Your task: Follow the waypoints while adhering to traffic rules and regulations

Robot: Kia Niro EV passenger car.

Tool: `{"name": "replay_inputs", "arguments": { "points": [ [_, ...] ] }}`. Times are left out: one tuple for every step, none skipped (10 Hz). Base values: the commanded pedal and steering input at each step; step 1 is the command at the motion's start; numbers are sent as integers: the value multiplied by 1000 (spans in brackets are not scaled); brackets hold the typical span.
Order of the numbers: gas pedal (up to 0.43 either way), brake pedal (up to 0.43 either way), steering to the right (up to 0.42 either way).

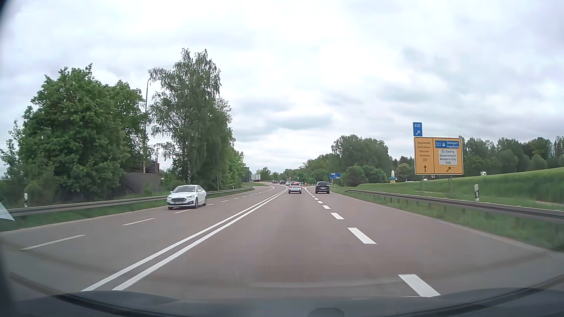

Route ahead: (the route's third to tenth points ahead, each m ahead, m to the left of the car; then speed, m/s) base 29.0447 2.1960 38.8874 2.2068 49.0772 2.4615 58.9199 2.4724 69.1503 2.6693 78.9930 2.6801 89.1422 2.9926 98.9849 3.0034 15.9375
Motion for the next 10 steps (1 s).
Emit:
{"name": "replay_inputs", "arguments": {
  "points": [
    [150, 0, 1],
    [150, 0, 1],
    [150, 0, 1],
    [150, 0, 1],
    [150, 0, 1],
    [150, 0, 1],
    [138, 0, 1],
    [138, 0, 1],
    [138, 0, 1],
    [138, 0, 1]
  ]
}}
